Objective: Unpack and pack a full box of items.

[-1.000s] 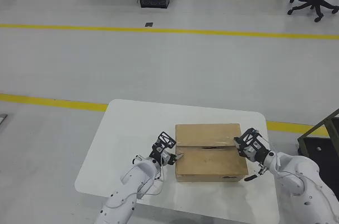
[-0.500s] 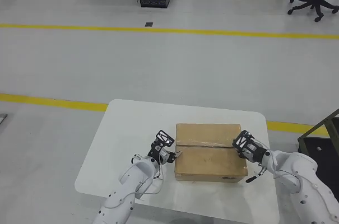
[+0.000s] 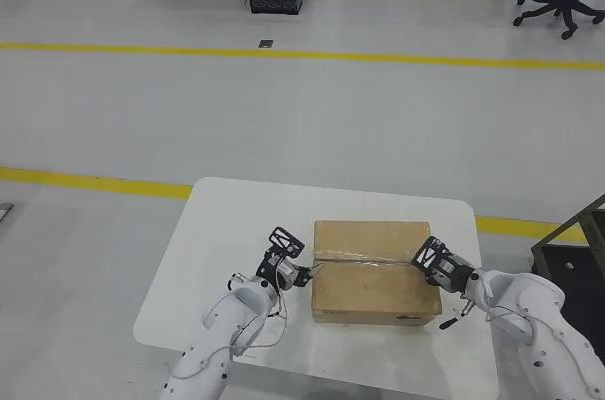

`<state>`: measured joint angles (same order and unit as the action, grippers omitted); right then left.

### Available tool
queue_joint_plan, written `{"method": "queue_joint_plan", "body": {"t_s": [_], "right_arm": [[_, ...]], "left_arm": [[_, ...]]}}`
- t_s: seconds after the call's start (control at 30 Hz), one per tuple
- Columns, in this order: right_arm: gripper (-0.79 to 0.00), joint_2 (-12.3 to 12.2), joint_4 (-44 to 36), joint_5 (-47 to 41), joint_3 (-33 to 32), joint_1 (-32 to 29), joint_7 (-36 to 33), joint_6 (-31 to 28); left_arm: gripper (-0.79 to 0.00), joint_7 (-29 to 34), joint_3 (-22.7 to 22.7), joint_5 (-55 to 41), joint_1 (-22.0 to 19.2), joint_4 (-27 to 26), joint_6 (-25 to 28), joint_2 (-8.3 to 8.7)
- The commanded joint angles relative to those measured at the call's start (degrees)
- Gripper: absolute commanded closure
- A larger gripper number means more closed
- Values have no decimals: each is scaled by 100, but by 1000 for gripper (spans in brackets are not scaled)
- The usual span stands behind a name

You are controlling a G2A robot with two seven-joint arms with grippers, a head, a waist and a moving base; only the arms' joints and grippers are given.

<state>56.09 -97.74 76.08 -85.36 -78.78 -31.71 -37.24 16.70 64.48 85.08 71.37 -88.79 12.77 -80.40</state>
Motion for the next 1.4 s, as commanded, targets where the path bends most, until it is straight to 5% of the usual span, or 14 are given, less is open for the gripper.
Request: {"method": "queue_joint_plan", "body": {"t_s": [0.0,0.13,0.17,0.7,1.37], "right_arm": [[0,-2,-13,43,17,-7,-8,27],[0,-7,-11,127,56,-5,-22,38],[0,-8,-9,140,66,-3,-20,42],[0,-18,78,222,140,26,47,132],[0,-21,288,449,292,135,204,171]], "left_arm": [[-727,16,-8,-214,-55,-50,14,-14],[-46,-13,-153,-244,-208,-41,19,-42],[0,-31,-205,-240,-243,-31,36,-51],[0,-79,-1078,-201,-975,960,-16,-269],[0,-220,-1564,-222,-1375,1656,-91,-471]]}}
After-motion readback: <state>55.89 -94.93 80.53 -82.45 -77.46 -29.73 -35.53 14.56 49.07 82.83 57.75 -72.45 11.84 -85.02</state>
